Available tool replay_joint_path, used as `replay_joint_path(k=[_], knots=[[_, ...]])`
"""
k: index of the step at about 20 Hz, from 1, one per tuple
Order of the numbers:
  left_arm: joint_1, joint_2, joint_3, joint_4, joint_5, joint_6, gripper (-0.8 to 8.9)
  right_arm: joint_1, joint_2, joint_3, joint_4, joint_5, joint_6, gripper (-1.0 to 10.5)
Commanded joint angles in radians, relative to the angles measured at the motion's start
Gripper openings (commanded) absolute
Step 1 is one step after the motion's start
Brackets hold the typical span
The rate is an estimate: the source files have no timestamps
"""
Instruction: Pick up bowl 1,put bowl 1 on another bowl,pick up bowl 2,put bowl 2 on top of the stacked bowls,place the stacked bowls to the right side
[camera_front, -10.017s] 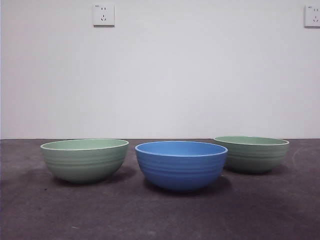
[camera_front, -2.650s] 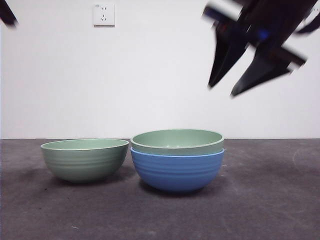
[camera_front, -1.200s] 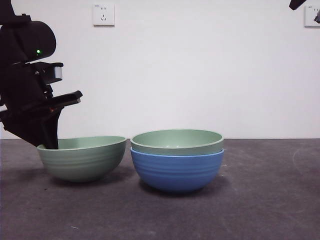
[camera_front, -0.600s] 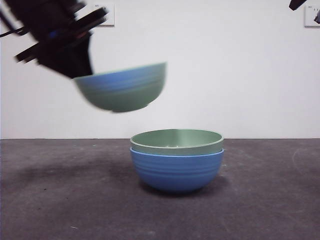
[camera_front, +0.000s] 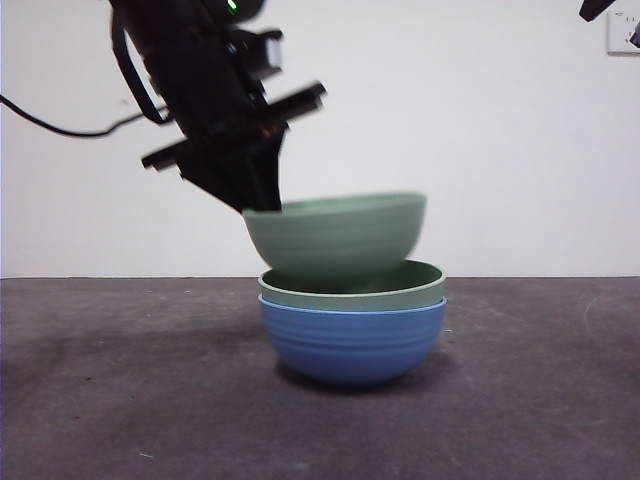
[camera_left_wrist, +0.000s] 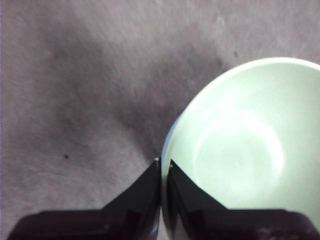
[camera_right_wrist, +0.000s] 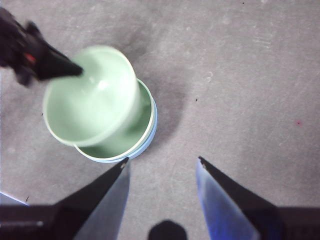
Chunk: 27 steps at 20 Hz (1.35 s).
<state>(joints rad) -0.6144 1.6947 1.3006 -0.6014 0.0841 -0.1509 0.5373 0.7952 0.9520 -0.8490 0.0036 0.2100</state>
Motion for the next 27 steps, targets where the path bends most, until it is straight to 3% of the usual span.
replay_joint_path(k=[1, 5, 6, 9, 16, 20, 27], knots=[[-0.009, 0.039, 0.003, -0.002, -0.008, -0.003, -0.08, 0.001, 0.0, -0.001, 0.001, 0.003, 0.002, 2.2], [-0.019, 0.056, 0.003, 0.01, -0.004, 0.001, 0.09, 0.001, 0.0, -0.001, 0.001, 0.003, 0.002, 2.2], [-0.026, 0.056, 0.003, 0.01, -0.003, 0.001, 0.61, 0.001, 0.0, -0.001, 0.001, 0.003, 0.002, 2.2], [-0.029, 0.056, 0.003, 0.003, 0.003, 0.001, 3.51, 0.001, 0.003, -0.001, 0.001, 0.003, 0.002, 2.2], [-0.035, 0.003, 0.075, -0.106, 0.0, 0.022, 3.55, 0.001, 0.023, -0.001, -0.012, -0.004, 0.028, 2.3], [-0.034, -0.111, 0.174, -0.257, -0.006, 0.05, 3.55, 0.001, 0.11, -0.001, 0.022, -0.006, 0.045, 5.2], [-0.034, -0.382, 0.345, -0.452, -0.033, 0.077, 3.54, 0.0, 0.41, -0.001, 0.242, -0.107, 0.121, 5.2]])
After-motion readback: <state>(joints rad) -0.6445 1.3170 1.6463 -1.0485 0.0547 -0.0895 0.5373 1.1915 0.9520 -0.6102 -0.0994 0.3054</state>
